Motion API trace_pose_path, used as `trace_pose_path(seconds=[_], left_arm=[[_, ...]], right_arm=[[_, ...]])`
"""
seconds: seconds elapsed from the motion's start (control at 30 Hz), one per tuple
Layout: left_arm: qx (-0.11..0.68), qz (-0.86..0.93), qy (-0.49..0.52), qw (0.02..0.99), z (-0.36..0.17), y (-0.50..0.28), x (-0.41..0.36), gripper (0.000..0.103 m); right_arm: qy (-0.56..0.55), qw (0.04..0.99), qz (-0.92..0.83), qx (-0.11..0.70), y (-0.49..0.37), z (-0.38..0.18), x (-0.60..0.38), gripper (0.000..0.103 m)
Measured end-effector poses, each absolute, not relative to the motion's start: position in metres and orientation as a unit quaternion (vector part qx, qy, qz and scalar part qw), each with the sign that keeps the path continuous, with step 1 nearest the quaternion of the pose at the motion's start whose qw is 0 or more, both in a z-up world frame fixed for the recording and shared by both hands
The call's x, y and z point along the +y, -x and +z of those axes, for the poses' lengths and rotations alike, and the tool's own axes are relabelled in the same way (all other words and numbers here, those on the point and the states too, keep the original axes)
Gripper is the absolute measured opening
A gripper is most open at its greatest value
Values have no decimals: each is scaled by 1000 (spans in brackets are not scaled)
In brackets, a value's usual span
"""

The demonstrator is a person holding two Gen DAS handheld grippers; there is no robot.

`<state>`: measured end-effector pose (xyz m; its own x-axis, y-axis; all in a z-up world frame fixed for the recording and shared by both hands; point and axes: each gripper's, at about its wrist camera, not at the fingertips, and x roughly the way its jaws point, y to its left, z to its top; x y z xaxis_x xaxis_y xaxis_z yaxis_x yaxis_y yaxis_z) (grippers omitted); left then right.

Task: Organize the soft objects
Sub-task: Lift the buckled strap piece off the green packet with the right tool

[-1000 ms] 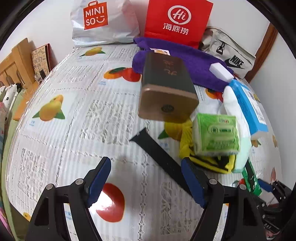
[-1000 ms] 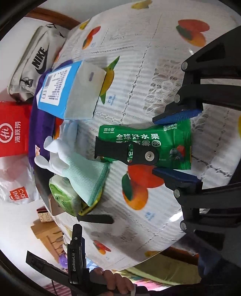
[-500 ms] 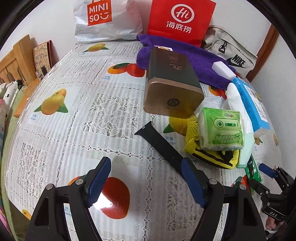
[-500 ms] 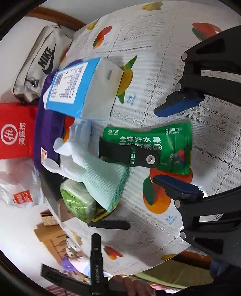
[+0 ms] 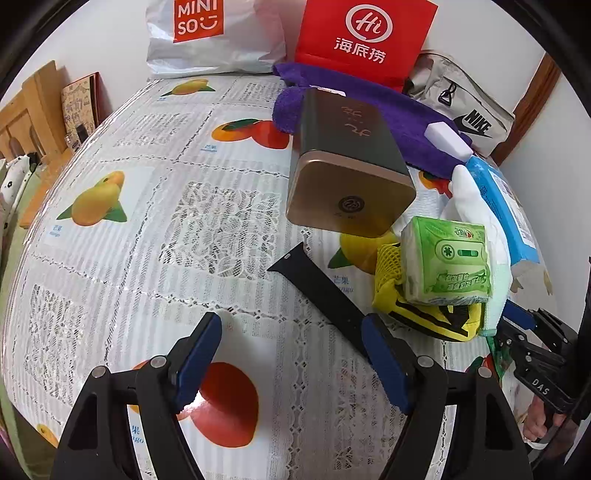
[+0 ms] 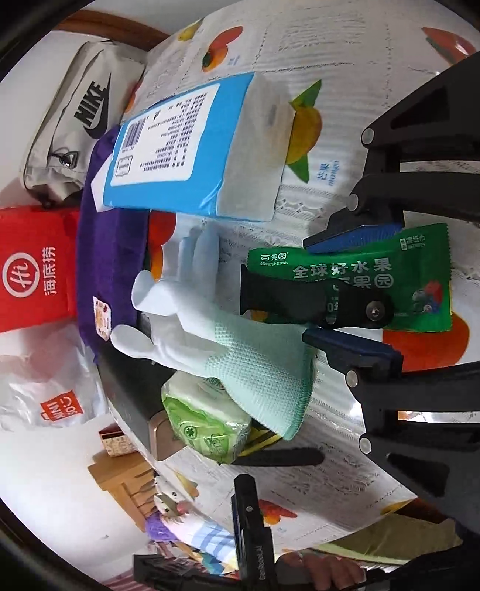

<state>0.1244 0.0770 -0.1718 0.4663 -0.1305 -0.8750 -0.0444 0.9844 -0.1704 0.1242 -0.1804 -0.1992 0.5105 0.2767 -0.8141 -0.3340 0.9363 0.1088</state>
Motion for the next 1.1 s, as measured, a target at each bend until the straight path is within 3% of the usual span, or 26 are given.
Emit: trace_pose_path(seconds=[0.07,0.33,0.43,0.53,0.63,0.73,1.0,1.1], left_arm=[[516,-28,83,852,-172,-125,75,77],[516,-30,81,852,-173,-124,74,77],[516,-30,80,852,-173,-124,75,77],[516,-30,82,852,-173,-123,74,77],[517,-28,79,852,-173,-124,74,77],[518,-27,79,851,-173,-125,74,77],[519,-26,80,851,-176,-129,75,77],[518,-29,79,851,-176,-128,73,77]], right_arm=[[52,869,174,460,-122,-199,-177,33],[60,863,176,470,-111,-190,-186,31],[73,860,174,474,-107,-192,-187,34],[67,866,177,462,-106,-186,-188,43],[55,867,189,459,-112,-185,-185,43],[51,860,188,472,-122,-194,-182,26],[14,847,206,490,-134,-200,-190,27],[-2,845,218,488,-136,-200,-194,21]])
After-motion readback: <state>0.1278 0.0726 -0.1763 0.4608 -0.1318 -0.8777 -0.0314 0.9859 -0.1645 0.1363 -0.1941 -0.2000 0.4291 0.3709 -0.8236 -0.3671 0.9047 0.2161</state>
